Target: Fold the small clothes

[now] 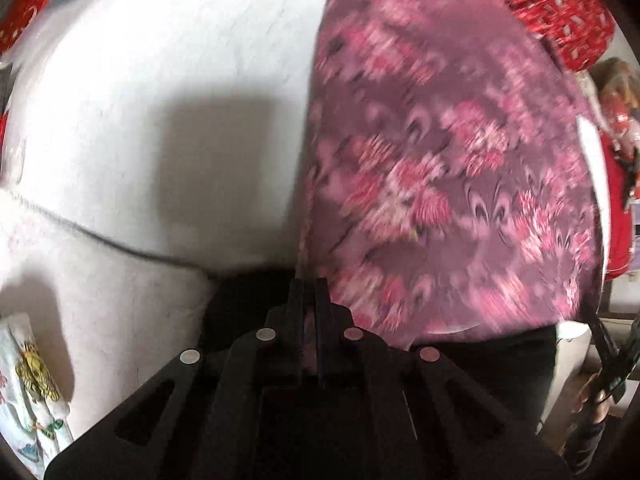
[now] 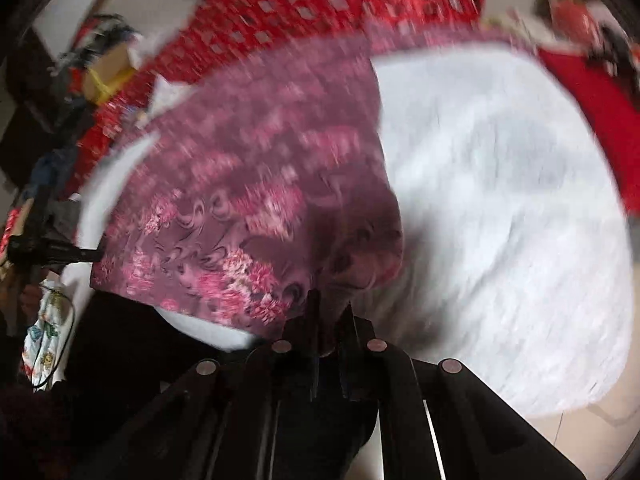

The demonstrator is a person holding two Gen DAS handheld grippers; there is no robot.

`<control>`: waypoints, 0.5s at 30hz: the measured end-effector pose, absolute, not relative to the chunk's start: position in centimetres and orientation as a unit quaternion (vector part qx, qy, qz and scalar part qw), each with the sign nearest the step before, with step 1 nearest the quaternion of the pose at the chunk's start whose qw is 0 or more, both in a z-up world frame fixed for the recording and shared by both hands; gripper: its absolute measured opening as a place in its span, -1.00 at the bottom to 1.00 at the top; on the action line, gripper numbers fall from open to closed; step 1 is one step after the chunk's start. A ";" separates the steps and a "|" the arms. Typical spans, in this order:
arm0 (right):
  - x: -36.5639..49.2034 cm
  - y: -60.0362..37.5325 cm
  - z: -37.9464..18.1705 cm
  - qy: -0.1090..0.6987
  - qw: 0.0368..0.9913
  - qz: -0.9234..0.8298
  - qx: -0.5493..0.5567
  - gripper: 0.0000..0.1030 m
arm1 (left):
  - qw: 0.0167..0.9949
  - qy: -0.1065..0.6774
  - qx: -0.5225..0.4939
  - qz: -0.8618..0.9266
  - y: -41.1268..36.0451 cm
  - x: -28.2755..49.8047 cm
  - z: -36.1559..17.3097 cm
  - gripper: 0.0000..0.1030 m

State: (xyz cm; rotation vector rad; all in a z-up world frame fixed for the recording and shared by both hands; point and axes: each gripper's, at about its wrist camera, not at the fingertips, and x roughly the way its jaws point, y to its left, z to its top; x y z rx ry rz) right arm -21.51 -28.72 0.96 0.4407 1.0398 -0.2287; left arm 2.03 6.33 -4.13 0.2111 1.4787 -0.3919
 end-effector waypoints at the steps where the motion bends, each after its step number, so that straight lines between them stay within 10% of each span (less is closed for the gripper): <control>1: -21.1 -28.7 0.3 0.506 0.829 -0.113 0.211 -0.85 | 0.721 0.663 0.099 -0.175 6.7 1.9 -3.9 -0.95; 12: -17.9 -31.3 4.2 0.448 0.856 -0.173 0.192 -0.10 | 0.773 0.580 0.118 -0.229 1.1 3.1 -0.4 -0.52; 15: -17.5 -32.1 0.8 0.491 0.828 -0.184 0.199 -0.21 | 0.750 0.606 0.143 -0.223 -1.3 2.9 -3.9 -0.52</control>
